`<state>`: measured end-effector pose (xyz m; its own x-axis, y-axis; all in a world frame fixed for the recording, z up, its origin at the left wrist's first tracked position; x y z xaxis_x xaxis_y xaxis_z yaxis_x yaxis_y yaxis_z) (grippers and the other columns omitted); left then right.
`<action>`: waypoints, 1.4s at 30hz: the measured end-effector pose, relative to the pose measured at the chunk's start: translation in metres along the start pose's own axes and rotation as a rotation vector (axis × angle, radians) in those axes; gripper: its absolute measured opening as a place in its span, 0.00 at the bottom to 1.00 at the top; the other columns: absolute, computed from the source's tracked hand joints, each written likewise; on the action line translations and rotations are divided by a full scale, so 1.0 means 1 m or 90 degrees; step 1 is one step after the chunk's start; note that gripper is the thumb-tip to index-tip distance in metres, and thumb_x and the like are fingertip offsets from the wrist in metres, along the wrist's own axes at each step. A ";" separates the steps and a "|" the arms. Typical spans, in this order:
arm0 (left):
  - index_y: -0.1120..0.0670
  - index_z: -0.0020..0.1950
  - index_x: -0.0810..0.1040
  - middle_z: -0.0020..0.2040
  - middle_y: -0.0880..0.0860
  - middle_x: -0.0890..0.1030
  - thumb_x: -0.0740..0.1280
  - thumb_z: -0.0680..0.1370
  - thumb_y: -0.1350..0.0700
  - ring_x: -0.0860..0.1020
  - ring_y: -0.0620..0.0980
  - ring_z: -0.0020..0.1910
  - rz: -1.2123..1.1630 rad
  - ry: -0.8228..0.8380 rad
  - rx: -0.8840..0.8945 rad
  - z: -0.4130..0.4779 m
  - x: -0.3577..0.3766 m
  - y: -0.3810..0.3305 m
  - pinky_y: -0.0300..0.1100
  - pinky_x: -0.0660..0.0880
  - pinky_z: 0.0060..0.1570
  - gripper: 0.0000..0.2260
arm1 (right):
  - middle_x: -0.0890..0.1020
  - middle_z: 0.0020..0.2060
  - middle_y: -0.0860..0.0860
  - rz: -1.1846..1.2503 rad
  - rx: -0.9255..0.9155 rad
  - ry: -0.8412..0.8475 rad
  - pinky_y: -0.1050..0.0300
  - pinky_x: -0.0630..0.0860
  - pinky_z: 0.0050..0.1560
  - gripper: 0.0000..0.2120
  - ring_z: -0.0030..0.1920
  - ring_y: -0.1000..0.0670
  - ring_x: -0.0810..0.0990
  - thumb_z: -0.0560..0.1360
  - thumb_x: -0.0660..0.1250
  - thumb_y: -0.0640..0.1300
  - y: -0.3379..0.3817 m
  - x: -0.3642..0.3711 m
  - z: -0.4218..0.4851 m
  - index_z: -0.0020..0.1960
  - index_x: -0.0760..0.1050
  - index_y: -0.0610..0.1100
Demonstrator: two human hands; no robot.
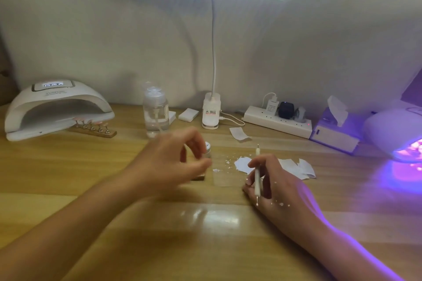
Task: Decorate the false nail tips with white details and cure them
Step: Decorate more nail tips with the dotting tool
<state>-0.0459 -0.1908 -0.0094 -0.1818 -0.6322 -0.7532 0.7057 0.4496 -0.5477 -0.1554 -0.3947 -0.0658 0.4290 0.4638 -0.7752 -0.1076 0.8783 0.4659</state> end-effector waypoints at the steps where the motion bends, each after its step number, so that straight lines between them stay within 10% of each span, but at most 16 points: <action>1: 0.42 0.47 0.76 0.43 0.38 0.80 0.72 0.72 0.46 0.76 0.39 0.36 -0.026 0.020 0.003 -0.003 0.015 -0.009 0.31 0.71 0.36 0.07 | 0.80 0.44 0.64 0.002 0.000 0.000 0.51 0.79 0.41 0.22 0.41 0.58 0.77 0.75 0.72 0.47 0.000 0.000 0.000 0.54 0.61 0.65; 7: 0.40 0.60 0.71 0.54 0.38 0.76 0.65 0.77 0.43 0.71 0.36 0.41 0.080 0.073 -0.010 -0.016 0.072 -0.023 0.36 0.68 0.43 0.13 | 0.79 0.49 0.68 0.029 -0.002 -0.004 0.51 0.80 0.41 0.24 0.42 0.58 0.79 0.72 0.73 0.50 -0.002 0.000 -0.001 0.56 0.60 0.66; 20: 0.42 0.49 0.78 0.47 0.40 0.80 0.69 0.73 0.42 0.76 0.39 0.48 0.014 0.037 -0.051 0.003 0.083 -0.023 0.43 0.75 0.48 0.08 | 0.81 0.44 0.60 0.135 0.022 -0.079 0.47 0.80 0.36 0.21 0.41 0.52 0.81 0.72 0.76 0.47 -0.015 0.000 -0.001 0.57 0.67 0.59; 25: 0.41 0.46 0.76 0.47 0.40 0.78 0.70 0.74 0.47 0.72 0.36 0.37 -0.022 0.013 -0.042 0.000 0.084 -0.022 0.38 0.67 0.37 0.03 | 0.82 0.45 0.58 0.150 -0.009 -0.090 0.55 0.79 0.35 0.20 0.40 0.51 0.82 0.72 0.75 0.55 -0.007 -0.002 -0.002 0.57 0.68 0.58; 33: 0.42 0.44 0.78 0.46 0.35 0.80 0.70 0.75 0.53 0.74 0.33 0.34 -0.104 0.030 -0.018 0.002 0.084 -0.013 0.37 0.67 0.36 0.05 | 0.79 0.29 0.55 0.297 0.112 -0.238 0.65 0.70 0.31 0.12 0.29 0.57 0.75 0.69 0.71 0.59 -0.016 -0.023 0.005 0.40 0.75 0.51; 42: 0.38 0.59 0.74 0.50 0.32 0.79 0.70 0.74 0.50 0.76 0.36 0.35 -0.060 0.021 -0.022 0.001 0.085 -0.015 0.39 0.72 0.41 0.15 | 0.82 0.40 0.62 0.184 0.117 -0.200 0.66 0.73 0.37 0.13 0.38 0.55 0.80 0.75 0.73 0.42 -0.021 -0.013 0.007 0.53 0.72 0.55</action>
<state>-0.0709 -0.2520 -0.0653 -0.2694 -0.6519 -0.7089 0.6600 0.4111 -0.6289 -0.1524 -0.4202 -0.0625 0.6593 0.6036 -0.4484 -0.1146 0.6700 0.7334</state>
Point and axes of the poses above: each hand's wrist, its own z-axis towards the middle knuckle, its own x-axis out of the palm, y = z × x, the point moved 3 cm from there along z, towards the middle knuckle
